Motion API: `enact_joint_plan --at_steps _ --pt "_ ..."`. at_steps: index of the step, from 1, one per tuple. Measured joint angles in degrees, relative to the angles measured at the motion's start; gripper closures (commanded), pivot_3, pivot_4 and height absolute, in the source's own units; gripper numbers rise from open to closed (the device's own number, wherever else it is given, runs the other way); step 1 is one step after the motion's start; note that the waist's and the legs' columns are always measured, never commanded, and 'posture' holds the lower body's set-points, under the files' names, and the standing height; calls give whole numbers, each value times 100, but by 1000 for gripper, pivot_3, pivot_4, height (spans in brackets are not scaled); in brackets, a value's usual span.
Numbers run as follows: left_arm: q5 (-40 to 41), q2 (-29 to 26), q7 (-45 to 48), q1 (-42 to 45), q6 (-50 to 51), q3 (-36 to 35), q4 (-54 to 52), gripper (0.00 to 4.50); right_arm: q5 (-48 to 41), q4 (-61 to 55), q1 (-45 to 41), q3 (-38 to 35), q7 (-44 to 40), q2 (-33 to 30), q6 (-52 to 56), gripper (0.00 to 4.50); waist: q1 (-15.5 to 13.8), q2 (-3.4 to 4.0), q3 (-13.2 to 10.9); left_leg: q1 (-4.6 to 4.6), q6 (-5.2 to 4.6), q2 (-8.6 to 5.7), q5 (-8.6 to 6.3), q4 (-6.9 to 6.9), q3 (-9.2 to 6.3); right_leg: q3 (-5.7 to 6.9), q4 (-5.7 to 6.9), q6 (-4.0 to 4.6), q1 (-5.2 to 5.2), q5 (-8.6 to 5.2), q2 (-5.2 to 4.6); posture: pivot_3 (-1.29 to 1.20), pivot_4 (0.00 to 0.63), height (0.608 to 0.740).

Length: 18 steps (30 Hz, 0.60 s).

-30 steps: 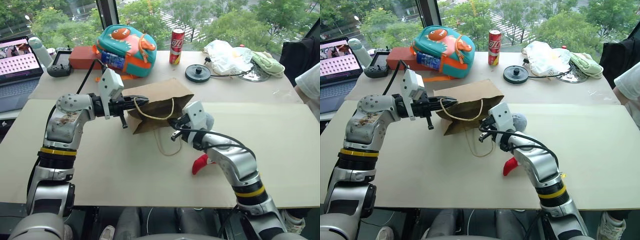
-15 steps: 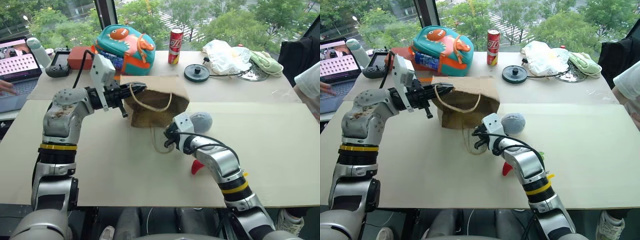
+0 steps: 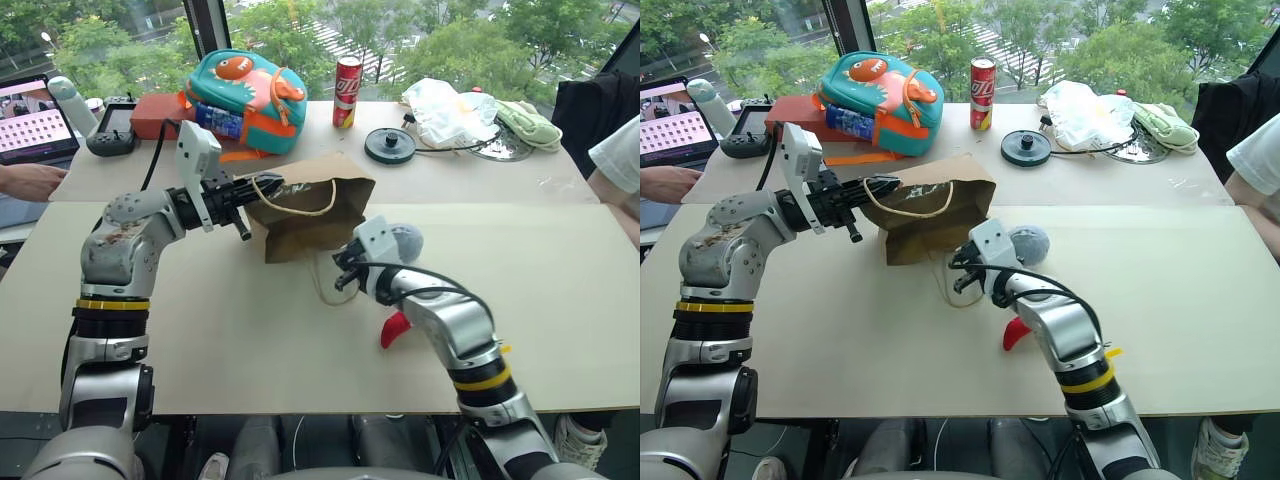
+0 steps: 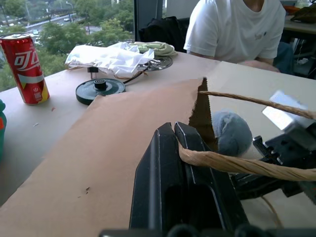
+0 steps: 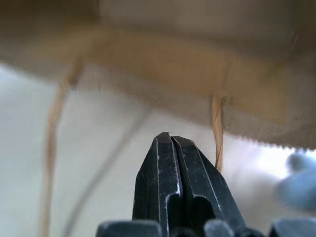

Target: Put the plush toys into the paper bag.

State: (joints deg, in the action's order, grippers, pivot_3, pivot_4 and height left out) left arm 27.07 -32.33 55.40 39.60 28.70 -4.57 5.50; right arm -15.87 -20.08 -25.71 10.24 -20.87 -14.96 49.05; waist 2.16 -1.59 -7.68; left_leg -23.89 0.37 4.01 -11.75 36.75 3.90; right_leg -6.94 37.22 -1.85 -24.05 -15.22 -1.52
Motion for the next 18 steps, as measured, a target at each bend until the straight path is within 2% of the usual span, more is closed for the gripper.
enact_joint_plan --at_steps 4,8,12,18 --pt "0 0 -35 -129 -1 5 -92 4500 -740 -914 -92 -560 -242 -40 479 4474 8 0 0 2 0 0 0 -2 -1 1 1 0 2 0 0 0 150 728" --pt "1 2 -81 -179 0 7 -124 4500 -1048 -1139 -181 -972 -103 -48 965 4474 8 0 0 2 0 0 0 -2 -1 1 0 0 2 0 -1 0 150 728" --pt "5 13 -88 -214 3 -1 -195 4500 -741 -704 -212 -1411 307 -423 992 3463 -13 0 0 2 0 -2 0 -2 -1 1 -4 0 4 0 -2 0 150 728" --pt "27 33 -95 -208 16 -9 -197 4500 -438 -50 49 -1578 480 -789 946 1366 26 0 0 0 0 -2 0 -7 -1 -4 -6 0 0 0 0 0 150 728"
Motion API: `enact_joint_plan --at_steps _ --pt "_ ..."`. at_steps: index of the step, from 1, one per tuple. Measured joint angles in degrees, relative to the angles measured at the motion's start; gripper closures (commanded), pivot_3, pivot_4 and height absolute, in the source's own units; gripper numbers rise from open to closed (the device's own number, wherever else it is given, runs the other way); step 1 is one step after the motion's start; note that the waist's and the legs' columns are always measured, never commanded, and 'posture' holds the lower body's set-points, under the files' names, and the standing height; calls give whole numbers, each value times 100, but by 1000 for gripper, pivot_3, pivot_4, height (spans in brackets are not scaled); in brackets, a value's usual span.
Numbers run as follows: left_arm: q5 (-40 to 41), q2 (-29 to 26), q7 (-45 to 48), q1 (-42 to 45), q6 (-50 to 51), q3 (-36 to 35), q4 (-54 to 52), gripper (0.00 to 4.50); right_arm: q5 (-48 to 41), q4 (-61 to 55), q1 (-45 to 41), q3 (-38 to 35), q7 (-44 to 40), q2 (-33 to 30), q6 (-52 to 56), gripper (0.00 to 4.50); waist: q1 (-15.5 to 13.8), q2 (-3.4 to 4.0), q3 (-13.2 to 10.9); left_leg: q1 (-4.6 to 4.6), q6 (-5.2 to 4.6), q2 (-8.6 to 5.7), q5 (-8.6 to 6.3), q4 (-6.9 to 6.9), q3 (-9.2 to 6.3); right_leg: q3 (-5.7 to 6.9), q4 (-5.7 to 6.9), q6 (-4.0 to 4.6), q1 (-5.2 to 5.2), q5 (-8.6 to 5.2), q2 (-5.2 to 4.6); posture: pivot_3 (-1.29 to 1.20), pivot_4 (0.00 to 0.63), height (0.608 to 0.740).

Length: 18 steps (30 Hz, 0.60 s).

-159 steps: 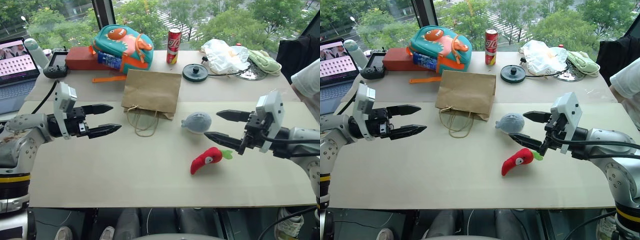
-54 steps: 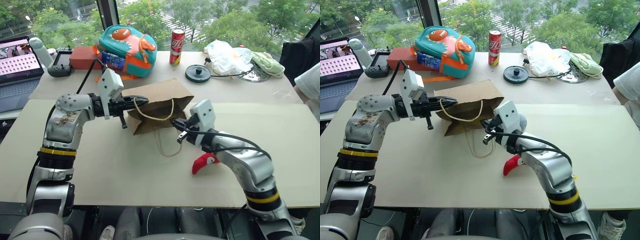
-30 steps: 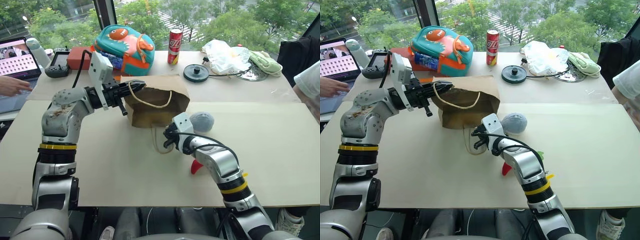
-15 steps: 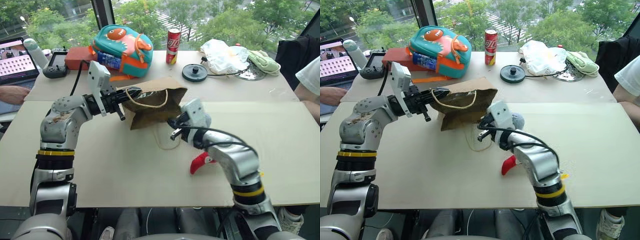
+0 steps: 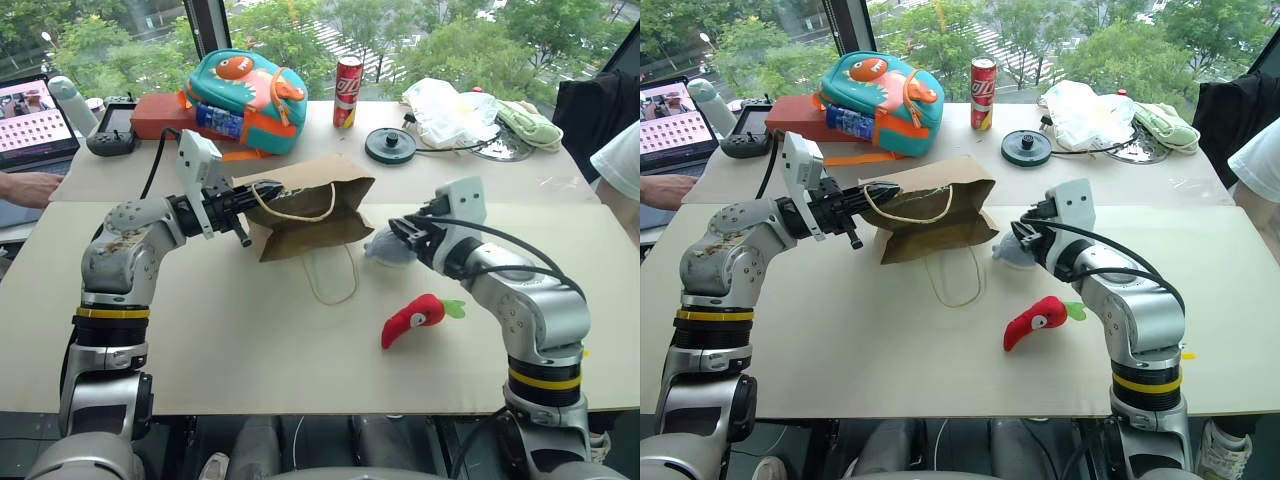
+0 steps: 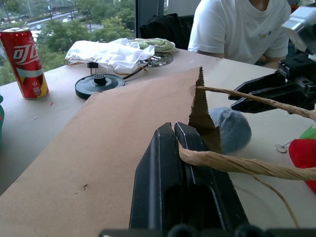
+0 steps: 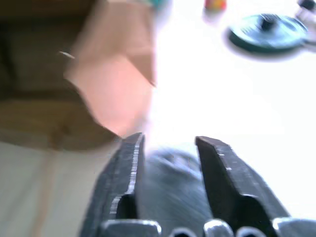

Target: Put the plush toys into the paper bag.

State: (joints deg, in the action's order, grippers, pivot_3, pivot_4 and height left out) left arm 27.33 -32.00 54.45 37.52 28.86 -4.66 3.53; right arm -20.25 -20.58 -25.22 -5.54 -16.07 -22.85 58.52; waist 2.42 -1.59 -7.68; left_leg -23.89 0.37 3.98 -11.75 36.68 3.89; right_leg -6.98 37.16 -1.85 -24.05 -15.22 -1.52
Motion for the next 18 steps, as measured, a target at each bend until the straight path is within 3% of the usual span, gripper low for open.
enact_joint_plan --at_steps 4,15,18 --pt "0 25 -4 20 0 1 0 4500 95 165 17 55 43 63 -1 57 20 0 0 2 0 1 0 -1 0 -1 2 0 0 0 2 0 150 728" --pt "0 39 -58 20 0 1 -28 4500 211 864 -213 139 377 652 2 57 19 0 0 1 0 0 0 -1 0 -1 1 0 1 0 0 0 150 728" --pt "-1 39 -62 20 0 4 -31 4500 204 874 -257 138 378 699 2 730 17 0 0 2 0 0 0 -1 0 0 1 0 1 0 1 0 150 728"
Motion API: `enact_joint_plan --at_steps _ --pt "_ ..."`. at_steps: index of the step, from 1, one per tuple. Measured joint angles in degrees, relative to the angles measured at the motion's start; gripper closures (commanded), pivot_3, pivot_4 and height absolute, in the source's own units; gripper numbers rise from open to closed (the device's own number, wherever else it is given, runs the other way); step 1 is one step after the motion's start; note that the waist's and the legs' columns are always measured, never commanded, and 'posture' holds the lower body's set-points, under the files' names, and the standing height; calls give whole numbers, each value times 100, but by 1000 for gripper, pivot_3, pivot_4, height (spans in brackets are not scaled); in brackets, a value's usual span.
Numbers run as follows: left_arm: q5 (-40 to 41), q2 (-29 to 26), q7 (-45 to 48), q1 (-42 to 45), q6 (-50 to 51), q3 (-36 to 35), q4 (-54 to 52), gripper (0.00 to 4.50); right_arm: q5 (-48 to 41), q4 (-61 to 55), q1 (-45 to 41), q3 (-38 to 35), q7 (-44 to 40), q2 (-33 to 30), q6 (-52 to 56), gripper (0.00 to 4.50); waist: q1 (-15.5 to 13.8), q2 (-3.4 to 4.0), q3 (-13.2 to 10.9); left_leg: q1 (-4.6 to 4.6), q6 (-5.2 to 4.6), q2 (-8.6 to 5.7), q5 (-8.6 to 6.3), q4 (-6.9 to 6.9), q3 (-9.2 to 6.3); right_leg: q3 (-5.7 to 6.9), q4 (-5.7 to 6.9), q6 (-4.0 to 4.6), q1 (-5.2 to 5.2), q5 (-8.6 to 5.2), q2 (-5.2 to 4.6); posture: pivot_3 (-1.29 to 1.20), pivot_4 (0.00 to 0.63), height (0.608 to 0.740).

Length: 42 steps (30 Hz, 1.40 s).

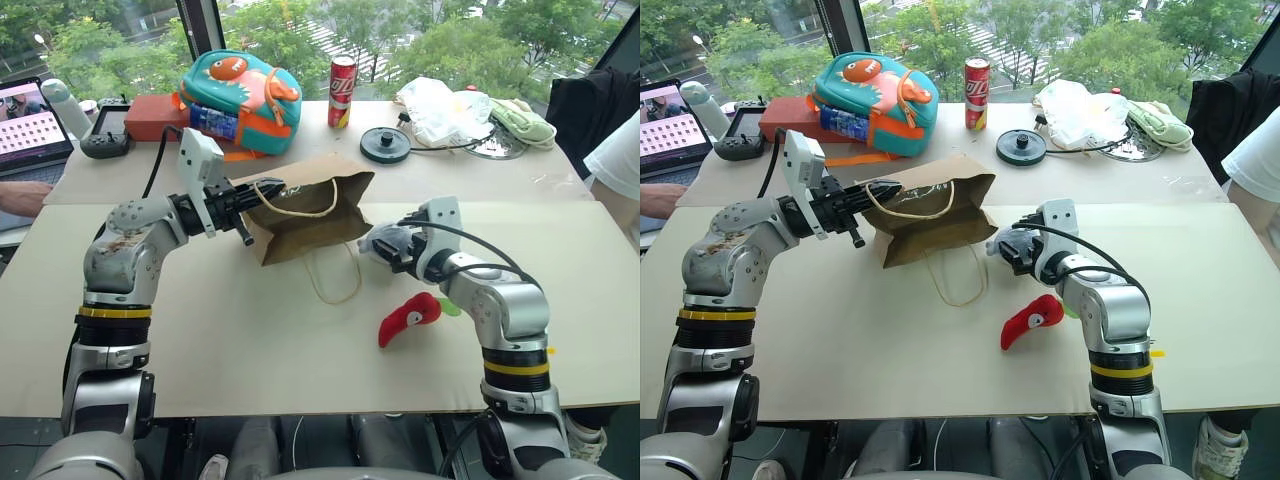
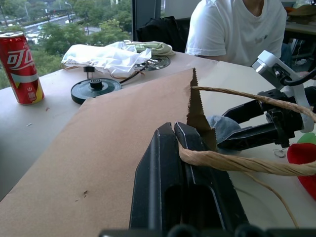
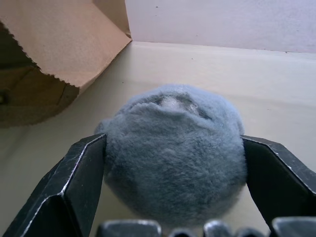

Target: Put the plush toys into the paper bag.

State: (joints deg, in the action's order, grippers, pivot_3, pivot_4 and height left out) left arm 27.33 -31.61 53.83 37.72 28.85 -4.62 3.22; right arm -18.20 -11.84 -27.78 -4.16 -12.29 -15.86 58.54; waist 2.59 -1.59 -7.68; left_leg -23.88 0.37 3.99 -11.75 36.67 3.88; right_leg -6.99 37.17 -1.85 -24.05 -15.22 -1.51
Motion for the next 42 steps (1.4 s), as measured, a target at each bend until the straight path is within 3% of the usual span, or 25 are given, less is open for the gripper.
enact_joint_plan --at_steps 6,15,20,24,35,42 --pt "0 0 -23 0 0 0 0 4500 7 -4 0 40 -17 -7 -2 2768 0 0 0 0 0 0 0 0 0 0 0 0 0 0 0 0 150 728" --pt "0 5 -29 51 1 4 5 4500 -56 -348 223 61 -374 -525 -63 2768 -23 0 0 -5 0 -1 0 0 0 1 -5 -1 0 0 -2 0 150 728" --pt "3 5 -29 58 12 1 9 4500 -675 -1085 293 -588 -1002 -1191 171 2768 -43 4 -2 -11 0 -2 0 0 -2 2 -7 -2 -1 -1 -1 0 150 728" --pt "4 44 -26 58 16 16 9 4500 -1234 -1584 373 -698 -1396 -1258 251 2768 -2 4 -2 -7 -1 0 -1 -1 -4 0 -5 -1 -1 -1 4 0 150 728" --pt "123 109 -43 222 155 25 3 4500 -1613 -1712 -272 -39 -905 -461 575 2768 -9 4 -2 -10 -1 0 0 0 -6 1 -5 -1 -3 -1 2 0 150 728" --pt "195 122 -39 222 177 48 -8 4500 -1037 -718 -912 588 -257 225 335 2768 -11 4 -2 -15 0 0 0 0 -5 3 -3 -1 -9 0 1 0 150 728"
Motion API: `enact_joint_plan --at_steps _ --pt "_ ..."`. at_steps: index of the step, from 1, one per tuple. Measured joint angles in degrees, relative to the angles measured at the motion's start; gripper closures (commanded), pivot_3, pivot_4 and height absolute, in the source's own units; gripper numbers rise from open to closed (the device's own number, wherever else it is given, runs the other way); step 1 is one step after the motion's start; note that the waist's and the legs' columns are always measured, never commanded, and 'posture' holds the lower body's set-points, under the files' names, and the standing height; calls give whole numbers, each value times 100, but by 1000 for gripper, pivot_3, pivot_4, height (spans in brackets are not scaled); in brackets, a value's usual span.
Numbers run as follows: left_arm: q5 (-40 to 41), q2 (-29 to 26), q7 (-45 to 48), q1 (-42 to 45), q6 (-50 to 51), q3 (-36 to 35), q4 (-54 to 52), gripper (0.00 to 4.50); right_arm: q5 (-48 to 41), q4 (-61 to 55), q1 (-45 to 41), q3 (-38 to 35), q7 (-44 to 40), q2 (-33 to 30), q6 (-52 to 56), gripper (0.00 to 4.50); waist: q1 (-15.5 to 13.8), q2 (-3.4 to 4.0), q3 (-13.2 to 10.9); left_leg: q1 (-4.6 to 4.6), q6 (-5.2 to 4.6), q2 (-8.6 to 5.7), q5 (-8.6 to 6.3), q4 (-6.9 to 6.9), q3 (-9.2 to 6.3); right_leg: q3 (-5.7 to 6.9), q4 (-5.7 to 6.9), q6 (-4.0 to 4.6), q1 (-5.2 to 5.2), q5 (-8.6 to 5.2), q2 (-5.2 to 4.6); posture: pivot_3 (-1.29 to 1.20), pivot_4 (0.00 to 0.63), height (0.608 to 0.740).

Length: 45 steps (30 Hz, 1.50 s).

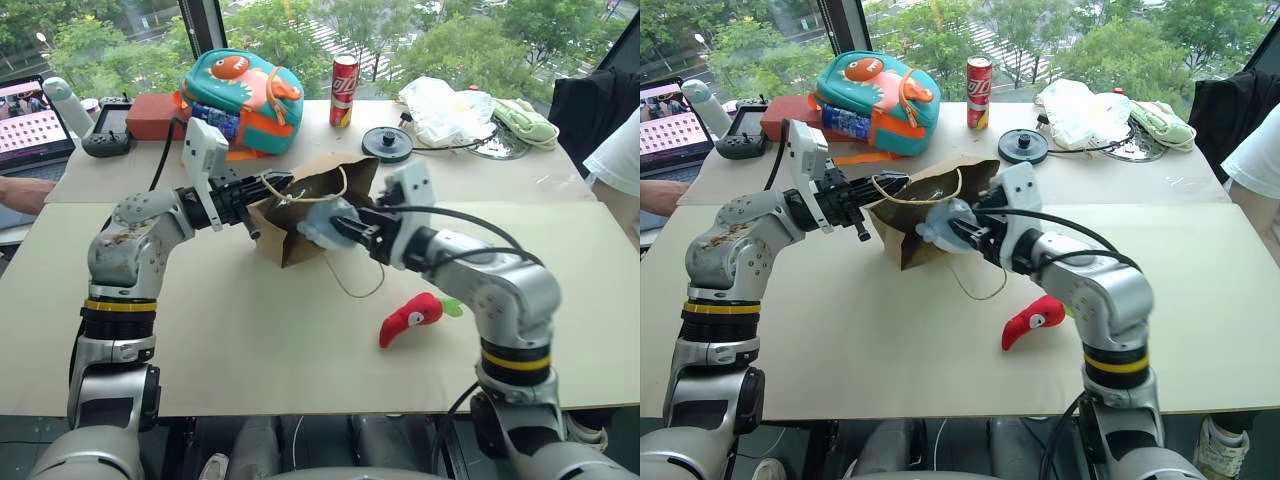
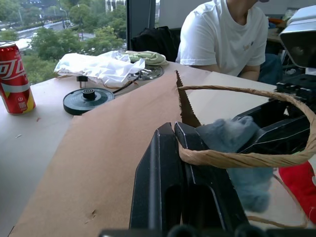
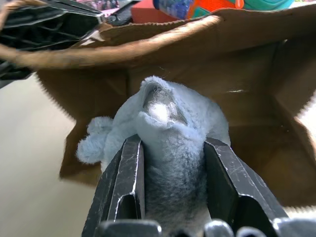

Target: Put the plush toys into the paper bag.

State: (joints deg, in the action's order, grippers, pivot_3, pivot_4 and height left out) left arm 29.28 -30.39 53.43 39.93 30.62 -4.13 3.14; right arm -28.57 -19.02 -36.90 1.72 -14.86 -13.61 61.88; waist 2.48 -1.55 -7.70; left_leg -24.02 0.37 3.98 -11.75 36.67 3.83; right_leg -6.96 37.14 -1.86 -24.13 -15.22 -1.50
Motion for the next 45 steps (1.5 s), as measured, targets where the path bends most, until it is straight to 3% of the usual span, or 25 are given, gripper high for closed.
enact_joint_plan --at_steps 8,11,17,26,35,42,45 --pt "7 1 12 -6 3 43 -18 4500 750 1329 -588 15 597 511 -638 2768 0 1 0 -7 0 0 0 -1 0 2 0 1 -6 0 -1 0 150 728" --pt "7 0 11 -7 3 43 -23 4500 948 1510 -734 -41 762 532 -802 2104 -1 1 0 -7 0 0 0 -2 0 3 0 1 -6 0 -2 0 150 728" --pt "7 -1 24 -25 3 43 -24 4500 965 1480 -735 -262 899 727 -818 32 4 2 0 -8 0 1 0 -2 0 2 1 1 -7 1 -2 0 150 728" --pt "6 -12 29 -44 3 43 -27 4500 639 583 -556 -364 542 355 -174 32 -3 2 0 -9 0 0 0 -2 0 4 -1 1 -5 1 -3 0 150 728" --pt "5 -44 60 -56 -4 58 -4 4500 -634 -1447 1343 -961 -1659 -2516 368 32 -77 2 0 -12 -6 -1 -4 -3 -9 3 -13 -2 0 -2 2 0 150 728" --pt "4 -50 71 -53 -12 56 10 4500 -594 -2027 2624 -907 -2887 -3839 -458 32 -20 1 -1 -2 -6 -4 -4 8 -11 -2 -10 -5 14 -3 2 0 150 728" --pt "4 -49 87 -53 -12 56 10 4500 -376 -1987 2687 -614 -3121 -4016 -863 32 -10 1 -1 3 -6 -4 -4 8 -11 -2 -8 -6 15 -4 3 0 150 728"
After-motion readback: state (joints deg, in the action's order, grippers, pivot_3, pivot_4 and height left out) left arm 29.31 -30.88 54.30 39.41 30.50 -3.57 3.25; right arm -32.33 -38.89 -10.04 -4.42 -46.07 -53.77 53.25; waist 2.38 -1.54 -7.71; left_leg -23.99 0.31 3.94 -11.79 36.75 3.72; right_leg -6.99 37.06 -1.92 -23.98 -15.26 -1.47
